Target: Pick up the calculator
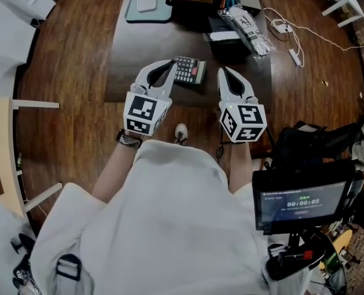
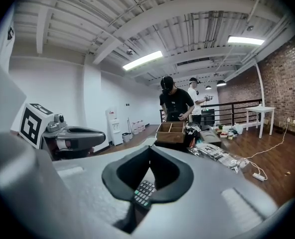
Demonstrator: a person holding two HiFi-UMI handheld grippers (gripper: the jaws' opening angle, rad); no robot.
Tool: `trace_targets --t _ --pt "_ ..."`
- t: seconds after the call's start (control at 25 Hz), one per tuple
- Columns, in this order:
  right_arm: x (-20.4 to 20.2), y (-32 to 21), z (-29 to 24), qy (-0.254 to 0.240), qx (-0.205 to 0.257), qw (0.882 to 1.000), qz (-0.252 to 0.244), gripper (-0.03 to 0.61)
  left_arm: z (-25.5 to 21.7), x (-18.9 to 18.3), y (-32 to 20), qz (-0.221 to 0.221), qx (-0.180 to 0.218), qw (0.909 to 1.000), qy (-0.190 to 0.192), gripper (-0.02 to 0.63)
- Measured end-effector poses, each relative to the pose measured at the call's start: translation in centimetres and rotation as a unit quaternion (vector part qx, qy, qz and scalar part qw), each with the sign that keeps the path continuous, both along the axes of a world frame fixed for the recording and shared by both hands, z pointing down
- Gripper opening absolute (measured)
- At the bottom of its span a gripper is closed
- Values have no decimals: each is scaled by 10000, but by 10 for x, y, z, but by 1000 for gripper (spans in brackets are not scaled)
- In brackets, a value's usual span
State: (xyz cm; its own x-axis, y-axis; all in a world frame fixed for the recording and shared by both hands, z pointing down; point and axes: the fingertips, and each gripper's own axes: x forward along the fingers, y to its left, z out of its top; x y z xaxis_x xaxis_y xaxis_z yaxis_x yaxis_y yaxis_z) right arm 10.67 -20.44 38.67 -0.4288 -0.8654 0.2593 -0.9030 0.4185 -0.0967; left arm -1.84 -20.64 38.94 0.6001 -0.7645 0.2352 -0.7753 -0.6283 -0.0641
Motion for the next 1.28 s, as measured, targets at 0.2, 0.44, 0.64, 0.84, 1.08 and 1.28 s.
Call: trace_targets --t 0.2,0.44,0.64,0.84,1.08,1.28 --pt "10 -40 3 58 -19 9999 -138 2 -6 10 -40 -85 117 9999 -39 6" --pt "16 -61 11 15 -132 9998 -172 2 -5 12 -60 -114 63 9998 -123 6" --pt "12 -63 23 -58 -287 9994 -184 2 5 7 -68 -60 -21 9998 -207 6" --pt "18 -64 28 -141 -381 9992 -13 2 14 9 -70 21 -199 9997 -158 6" --pt "13 -71 22 -137 -327 9994 45 2 17 17 -68 313 -218 9992 -150 6" --pt "12 -69 20 -193 -341 9991 145 2 18 11 -66 288 -293 9990 -181 6"
